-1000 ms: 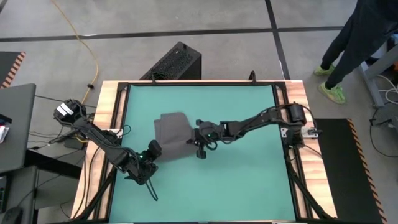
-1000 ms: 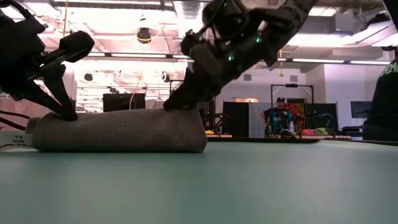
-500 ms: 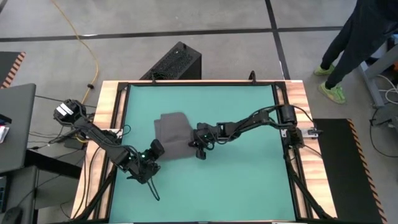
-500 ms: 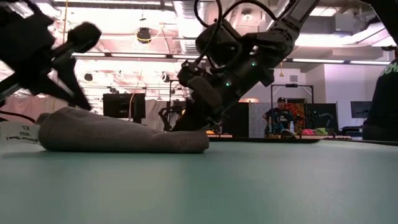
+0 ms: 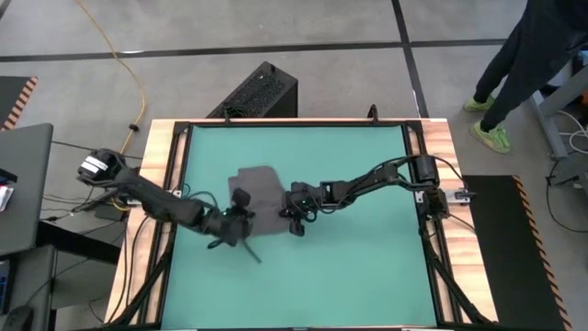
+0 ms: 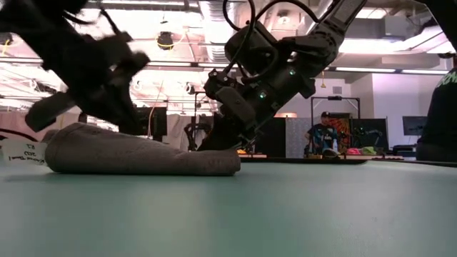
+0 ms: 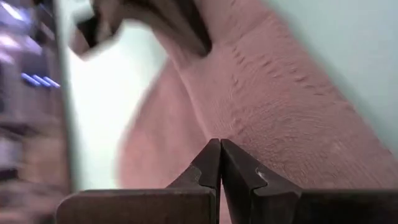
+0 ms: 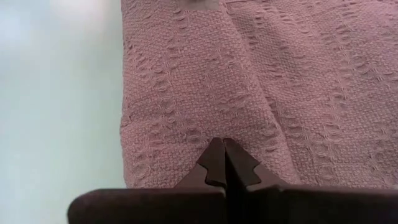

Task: Roll towel into tight, uniform cylinder
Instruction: Roll the gray towel

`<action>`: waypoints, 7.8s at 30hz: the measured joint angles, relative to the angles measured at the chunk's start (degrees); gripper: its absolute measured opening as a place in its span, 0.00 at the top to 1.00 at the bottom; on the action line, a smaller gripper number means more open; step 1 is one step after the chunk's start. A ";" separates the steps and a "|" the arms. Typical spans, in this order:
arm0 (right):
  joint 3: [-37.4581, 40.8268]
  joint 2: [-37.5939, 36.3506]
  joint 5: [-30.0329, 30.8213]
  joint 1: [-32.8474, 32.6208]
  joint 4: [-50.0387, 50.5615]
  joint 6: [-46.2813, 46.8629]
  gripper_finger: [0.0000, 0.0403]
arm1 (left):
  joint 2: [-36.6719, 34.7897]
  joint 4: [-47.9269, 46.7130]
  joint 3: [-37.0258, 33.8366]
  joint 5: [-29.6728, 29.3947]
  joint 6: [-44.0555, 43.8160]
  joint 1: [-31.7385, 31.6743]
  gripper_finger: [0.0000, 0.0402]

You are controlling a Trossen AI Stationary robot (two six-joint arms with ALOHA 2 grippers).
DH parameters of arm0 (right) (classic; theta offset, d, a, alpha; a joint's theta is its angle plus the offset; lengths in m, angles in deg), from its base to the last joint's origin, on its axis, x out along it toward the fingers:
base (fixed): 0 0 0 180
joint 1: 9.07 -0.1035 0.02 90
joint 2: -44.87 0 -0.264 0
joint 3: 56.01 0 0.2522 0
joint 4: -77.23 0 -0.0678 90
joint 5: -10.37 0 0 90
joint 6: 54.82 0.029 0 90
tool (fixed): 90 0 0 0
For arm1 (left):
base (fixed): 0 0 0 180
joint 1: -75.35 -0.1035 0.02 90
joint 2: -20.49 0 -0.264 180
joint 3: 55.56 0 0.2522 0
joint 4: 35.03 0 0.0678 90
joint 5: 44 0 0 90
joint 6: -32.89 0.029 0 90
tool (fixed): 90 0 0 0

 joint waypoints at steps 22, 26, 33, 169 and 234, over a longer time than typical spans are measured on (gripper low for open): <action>0.33 -1.52 0.25 -0.25 -0.81 1.67 0.98 | 12.45 7.32 0.04 9.24 -14.10 -6.29 1.00; 0.16 -5.98 1.99 -0.23 -1.13 -1.57 0.98 | 14.95 7.69 0.17 8.68 -14.19 -6.30 1.00; 0.12 -5.88 6.13 4.24 -3.42 -8.38 0.98 | 15.60 8.30 0.09 9.00 -11.32 -6.16 1.00; -13.64 -3.48 15.48 -9.17 47.98 24.43 0.95 | 10.94 11.28 3.65 38.74 -8.04 -2.03 1.00; -13.66 -15.48 19.97 -11.18 48.55 -7.30 0.77 | 8.39 6.12 0.09 22.73 -12.41 3.72 1.00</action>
